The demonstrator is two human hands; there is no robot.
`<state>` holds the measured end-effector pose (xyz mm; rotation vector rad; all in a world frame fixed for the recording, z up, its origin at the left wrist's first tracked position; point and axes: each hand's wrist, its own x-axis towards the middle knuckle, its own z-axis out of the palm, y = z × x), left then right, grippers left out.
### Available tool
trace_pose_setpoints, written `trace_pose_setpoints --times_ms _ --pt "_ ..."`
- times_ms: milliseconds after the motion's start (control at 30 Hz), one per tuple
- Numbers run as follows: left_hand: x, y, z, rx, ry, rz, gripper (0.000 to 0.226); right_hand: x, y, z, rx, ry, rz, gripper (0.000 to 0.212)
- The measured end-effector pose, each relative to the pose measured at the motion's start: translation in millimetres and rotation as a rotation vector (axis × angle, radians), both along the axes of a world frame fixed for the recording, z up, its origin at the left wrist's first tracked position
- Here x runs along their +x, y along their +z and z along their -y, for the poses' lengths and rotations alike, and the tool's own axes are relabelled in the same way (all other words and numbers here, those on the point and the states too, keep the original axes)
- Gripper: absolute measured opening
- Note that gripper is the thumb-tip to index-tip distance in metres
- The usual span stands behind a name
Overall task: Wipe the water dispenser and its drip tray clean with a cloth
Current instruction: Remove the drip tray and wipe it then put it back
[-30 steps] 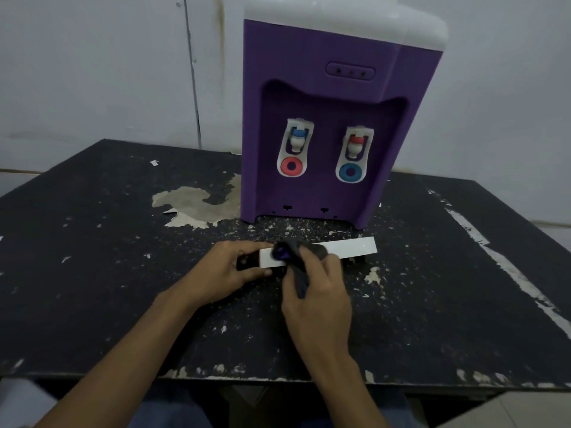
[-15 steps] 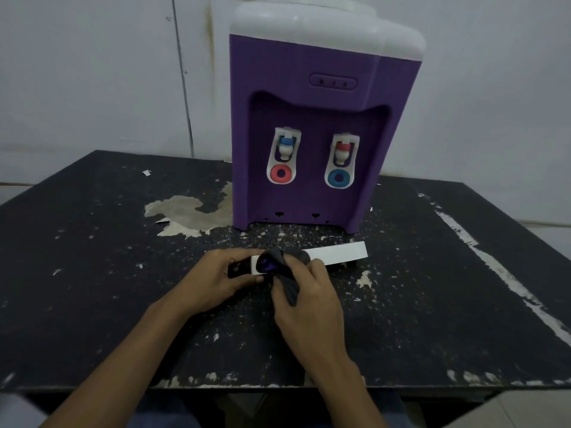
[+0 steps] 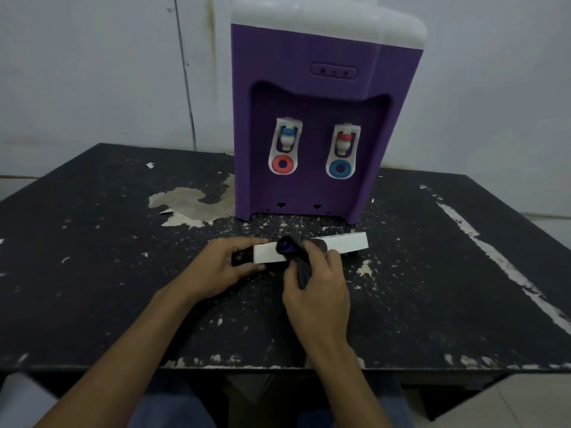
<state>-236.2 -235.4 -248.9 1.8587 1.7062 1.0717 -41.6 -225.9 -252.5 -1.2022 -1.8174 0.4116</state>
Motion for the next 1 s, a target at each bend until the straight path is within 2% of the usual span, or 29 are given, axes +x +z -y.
trace_pose_setpoints --times_ms 167,433,567,800,1000 --pt "0.6 2.4 1.1 -0.017 -0.019 0.049 0.050 -8.0 1.4 4.0 0.021 0.192 0.140 0.044" --pt "-4.7 -4.0 -2.1 -0.022 0.073 0.101 0.049 23.2 2.1 -14.4 -0.070 0.025 -0.088 0.040" --pt "-3.4 -3.2 -0.3 -0.007 0.076 0.220 0.049 34.0 3.0 -21.5 -0.119 0.005 -0.166 0.036" --pt "-6.7 -2.4 -0.1 -0.049 0.067 0.286 0.059 38.3 -0.4 -21.5 -0.112 0.032 -0.132 0.032" --pt "-3.1 1.0 1.2 -0.048 0.063 0.326 0.053 39.2 -1.6 -19.4 -0.131 0.099 -0.072 0.037"
